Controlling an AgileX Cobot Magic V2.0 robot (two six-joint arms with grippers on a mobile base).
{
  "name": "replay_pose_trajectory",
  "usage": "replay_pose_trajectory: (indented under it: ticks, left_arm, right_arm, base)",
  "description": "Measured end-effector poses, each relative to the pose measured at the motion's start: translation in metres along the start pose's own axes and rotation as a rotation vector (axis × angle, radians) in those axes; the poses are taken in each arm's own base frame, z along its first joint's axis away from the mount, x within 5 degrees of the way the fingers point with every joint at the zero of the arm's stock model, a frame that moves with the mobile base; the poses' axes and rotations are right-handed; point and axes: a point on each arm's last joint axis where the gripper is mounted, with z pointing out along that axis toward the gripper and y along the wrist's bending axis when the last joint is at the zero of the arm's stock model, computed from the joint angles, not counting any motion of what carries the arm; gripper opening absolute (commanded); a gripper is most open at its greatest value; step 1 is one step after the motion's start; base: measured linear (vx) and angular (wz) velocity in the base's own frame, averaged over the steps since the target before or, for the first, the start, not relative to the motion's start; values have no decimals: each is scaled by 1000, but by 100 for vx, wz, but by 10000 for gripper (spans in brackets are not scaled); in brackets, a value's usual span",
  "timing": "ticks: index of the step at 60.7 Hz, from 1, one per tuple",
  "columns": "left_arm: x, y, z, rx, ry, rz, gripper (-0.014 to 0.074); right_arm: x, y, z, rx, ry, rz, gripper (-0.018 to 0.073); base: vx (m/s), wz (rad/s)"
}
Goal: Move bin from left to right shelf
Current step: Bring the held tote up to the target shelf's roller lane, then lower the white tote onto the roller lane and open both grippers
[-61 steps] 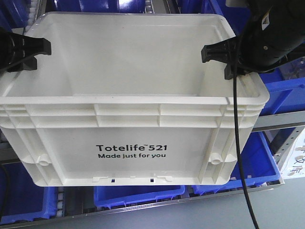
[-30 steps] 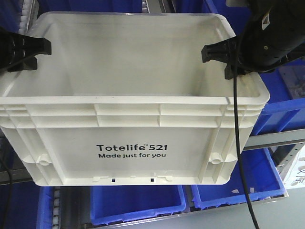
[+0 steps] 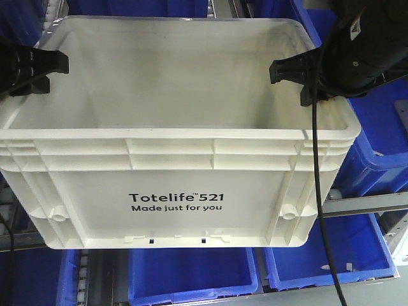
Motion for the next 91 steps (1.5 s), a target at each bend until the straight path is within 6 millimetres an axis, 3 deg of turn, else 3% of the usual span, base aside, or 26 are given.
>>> replay_pose_trajectory:
  ticks: [91]
  left_arm:
    - [-2,-1,0,8,-21,0,55]
  right_arm:
    - [-2,-1,0,7,-24,-7,31]
  base:
    - [0,2]
